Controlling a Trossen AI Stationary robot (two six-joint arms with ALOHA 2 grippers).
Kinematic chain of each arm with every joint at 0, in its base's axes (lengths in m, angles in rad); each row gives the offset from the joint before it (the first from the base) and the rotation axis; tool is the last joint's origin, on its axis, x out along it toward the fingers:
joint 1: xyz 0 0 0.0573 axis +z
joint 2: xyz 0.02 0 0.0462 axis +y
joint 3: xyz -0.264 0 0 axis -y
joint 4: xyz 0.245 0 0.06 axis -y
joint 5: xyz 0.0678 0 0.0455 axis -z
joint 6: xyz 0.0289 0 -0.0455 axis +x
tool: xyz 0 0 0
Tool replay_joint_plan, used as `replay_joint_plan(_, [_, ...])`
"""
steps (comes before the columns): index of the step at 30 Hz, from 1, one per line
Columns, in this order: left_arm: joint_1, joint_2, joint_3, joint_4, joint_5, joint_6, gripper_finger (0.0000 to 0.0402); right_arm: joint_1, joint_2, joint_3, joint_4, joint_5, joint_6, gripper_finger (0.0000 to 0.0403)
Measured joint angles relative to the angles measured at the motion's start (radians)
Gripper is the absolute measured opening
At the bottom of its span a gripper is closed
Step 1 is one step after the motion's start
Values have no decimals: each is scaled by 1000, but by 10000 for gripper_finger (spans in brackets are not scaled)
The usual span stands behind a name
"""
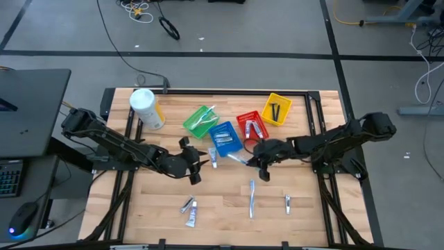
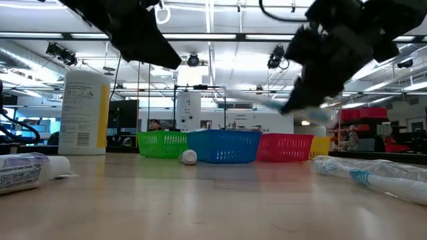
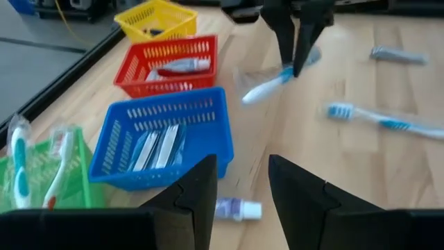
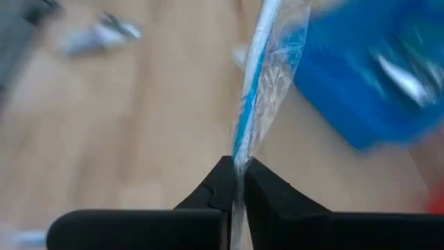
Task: Pick & Place Travel size toiletries
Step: Put the top blue toothbrush into the green bin
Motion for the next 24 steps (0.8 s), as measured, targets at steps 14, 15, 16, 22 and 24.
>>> replay_joint_plan(14, [14,0,0,155,-75,61,138,-48,0,7,535,73,-333,22])
replay_joint_plan(15, [23,0,0,193,-76,112,138,-59,0,7,545,57,-351,22])
replay_joint_plan(16, [35,0,0,243,-73,164,138,-69,0,7,554,49,-368,22])
replay_joint_plan(22, [148,0,0,465,141,287,138,-124,0,7,655,-55,-434,23])
replay_joint_plan(24, [192,0,1,474,210,263,138,-139,0,7,679,-132,-447,23])
